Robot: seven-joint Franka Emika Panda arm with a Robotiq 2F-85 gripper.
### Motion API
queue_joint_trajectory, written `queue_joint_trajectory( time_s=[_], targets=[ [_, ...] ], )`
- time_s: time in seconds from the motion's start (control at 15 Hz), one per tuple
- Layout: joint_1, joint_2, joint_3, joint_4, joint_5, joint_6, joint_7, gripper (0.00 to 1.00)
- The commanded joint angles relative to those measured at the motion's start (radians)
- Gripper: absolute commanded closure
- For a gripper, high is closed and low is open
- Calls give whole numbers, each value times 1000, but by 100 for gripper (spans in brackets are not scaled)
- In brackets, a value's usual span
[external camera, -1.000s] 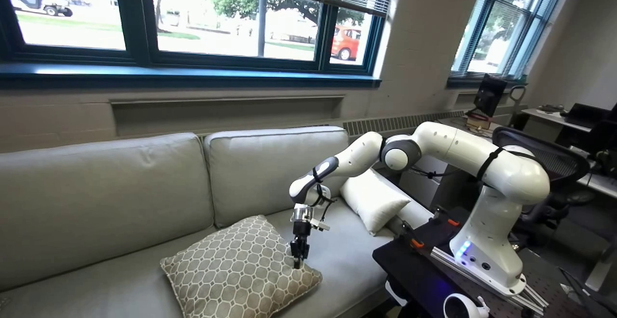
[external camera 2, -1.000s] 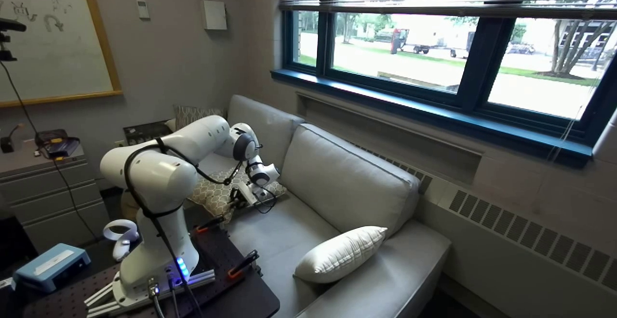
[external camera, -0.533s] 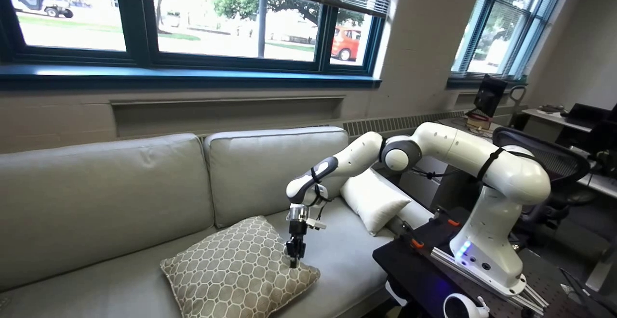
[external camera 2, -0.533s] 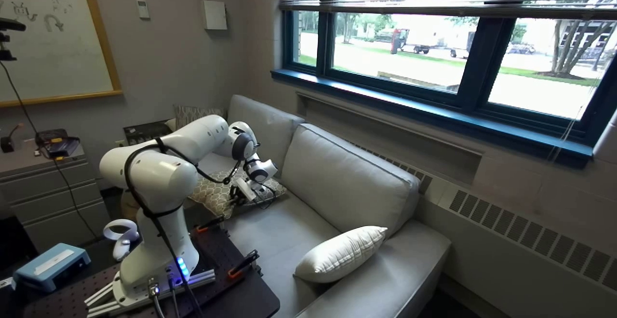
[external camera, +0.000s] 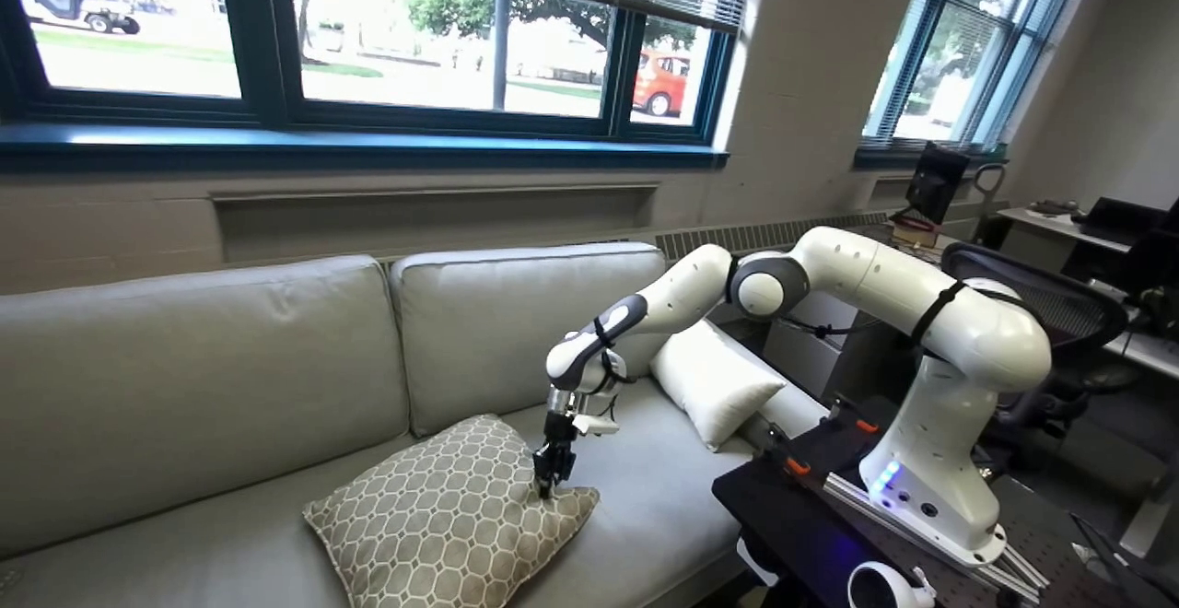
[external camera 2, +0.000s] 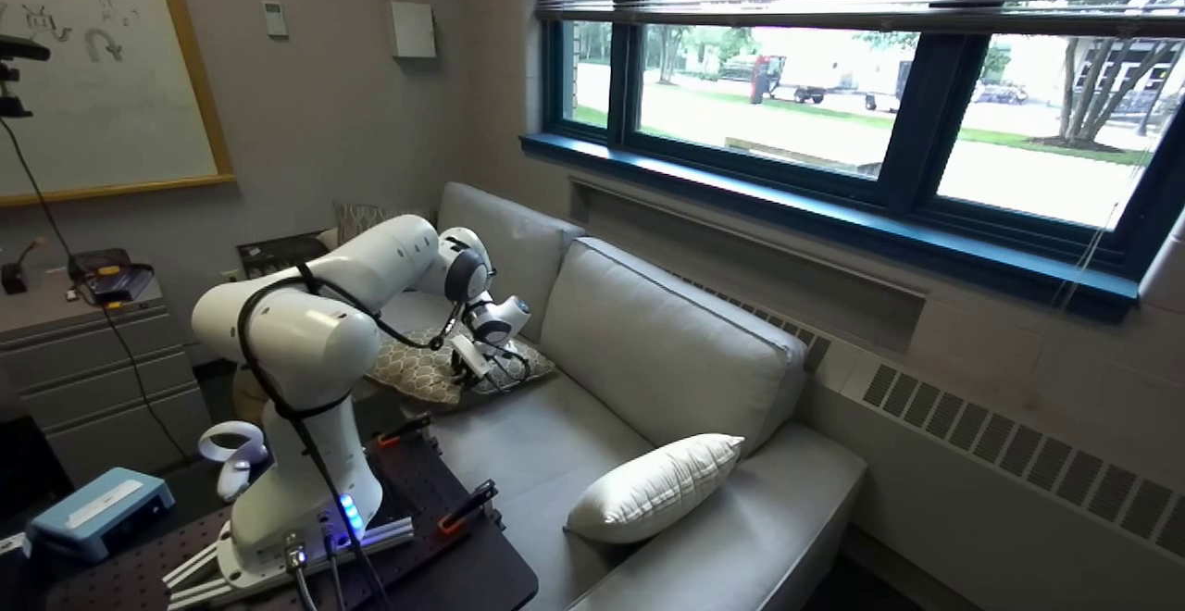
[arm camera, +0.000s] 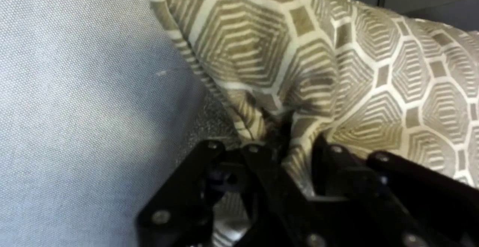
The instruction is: Put the pillows upright against the armrest
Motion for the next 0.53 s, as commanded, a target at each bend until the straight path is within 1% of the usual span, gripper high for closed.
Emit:
queue_joint_trajectory(
  time_s=[0.0,0.13,0.27,0.33,0.4,0.47],
  targets=[
    [-33,-157,46,-255,131,248,-70,90],
    [-49,-217,73,-380,233,377,-136,90],
    [-93,-272,135,-504,365,523,-249,90],
    [-124,-298,178,-564,448,601,-326,90],
    [-174,-321,240,-619,539,686,-422,90],
    [-234,-322,316,-642,603,775,-497,90]
  ],
)
